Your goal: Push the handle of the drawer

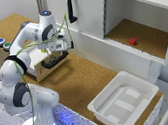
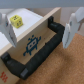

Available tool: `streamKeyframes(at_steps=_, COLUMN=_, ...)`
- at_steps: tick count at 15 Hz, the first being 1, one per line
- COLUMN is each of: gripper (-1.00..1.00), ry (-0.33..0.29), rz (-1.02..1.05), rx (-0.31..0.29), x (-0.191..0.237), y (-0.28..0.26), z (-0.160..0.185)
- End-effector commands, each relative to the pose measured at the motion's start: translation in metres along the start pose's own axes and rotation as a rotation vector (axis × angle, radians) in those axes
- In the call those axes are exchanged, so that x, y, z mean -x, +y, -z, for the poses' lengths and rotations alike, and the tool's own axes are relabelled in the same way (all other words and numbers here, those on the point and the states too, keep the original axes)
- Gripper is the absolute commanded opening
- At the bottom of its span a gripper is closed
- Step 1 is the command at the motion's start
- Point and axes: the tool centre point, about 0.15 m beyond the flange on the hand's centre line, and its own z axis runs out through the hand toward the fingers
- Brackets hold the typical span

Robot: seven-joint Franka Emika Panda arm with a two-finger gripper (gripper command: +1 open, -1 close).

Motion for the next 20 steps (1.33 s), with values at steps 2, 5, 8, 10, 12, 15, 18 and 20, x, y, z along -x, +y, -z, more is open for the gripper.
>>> streamKeyframes(at_steps=2, gripper=1.00, ry=-0.197, rz=-0.411, rx=-0.247, x=-0.038, y=0.040, z=-0.009)
streamKeyframes(at_steps=5, gripper=1.00, ry=-0.192, rz=-0.617, rx=-0.166, x=-0.038, y=0.050, z=-0.027)
streamKeyframes(at_steps=8, gripper=1.00, ry=-0.147, rz=-0.634, rx=-0.172, x=-0.049, y=0.049, z=-0.049)
streamKeyframes(at_steps=10, gripper=1.00, ry=-0.146, rz=-0.579, rx=-0.147, x=-0.053, y=0.048, z=-0.069)
streamKeyframes(at_steps=12, gripper=1.00, ry=-0.173, rz=-0.536, rx=-0.140, x=-0.052, y=0.047, z=-0.088)
streamKeyframes(at_steps=15, gripper=1.00, ry=-0.190, rz=-0.563, rx=-0.201, x=-0.046, y=0.049, z=-0.108)
streamKeyframes(at_steps=18, gripper=1.00, ry=-0.194, rz=-0.513, rx=-0.253, x=-0.050, y=0.043, z=-0.128)
streamKeyframes(at_steps=20, gripper=1.00, ry=-0.204, rz=-0.475, rx=-0.241, x=-0.052, y=0.040, z=-0.136)
